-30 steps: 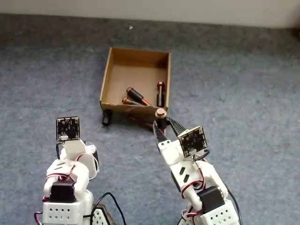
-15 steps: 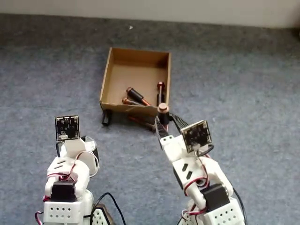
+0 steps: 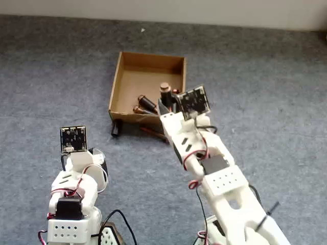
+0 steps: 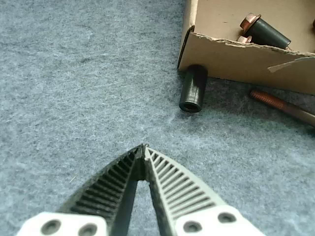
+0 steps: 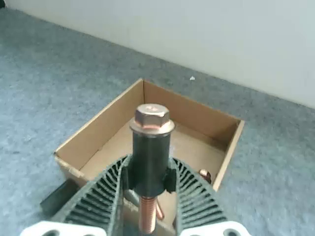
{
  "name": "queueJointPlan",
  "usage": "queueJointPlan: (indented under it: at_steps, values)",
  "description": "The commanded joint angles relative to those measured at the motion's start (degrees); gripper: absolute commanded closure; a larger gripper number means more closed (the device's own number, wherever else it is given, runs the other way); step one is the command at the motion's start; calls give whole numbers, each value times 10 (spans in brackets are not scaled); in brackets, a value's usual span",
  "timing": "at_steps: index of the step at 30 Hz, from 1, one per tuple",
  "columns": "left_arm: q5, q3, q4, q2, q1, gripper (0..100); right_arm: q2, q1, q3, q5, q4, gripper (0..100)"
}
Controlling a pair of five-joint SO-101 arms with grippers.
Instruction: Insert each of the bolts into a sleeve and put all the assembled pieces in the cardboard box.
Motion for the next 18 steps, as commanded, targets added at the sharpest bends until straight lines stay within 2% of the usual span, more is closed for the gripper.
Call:
queueJointPlan:
  at_steps: [1, 6, 11, 15, 18]
  values:
    - [-8, 13, -12, -1, -7, 995, 91, 5, -64, -6, -100, 994]
    - [-8, 13, -12, -1, -7, 995, 228, 5, -102, -6, -163, 994]
    - [-8, 13, -12, -1, -7, 995, 340, 5, -145, -7, -175, 992]
    - [-8, 13, -12, -1, -7, 995, 374, 6, -153, -6, -170, 989]
    - [-8, 13, -12, -1, -7, 995, 373, 7, -149, -5, -164, 933]
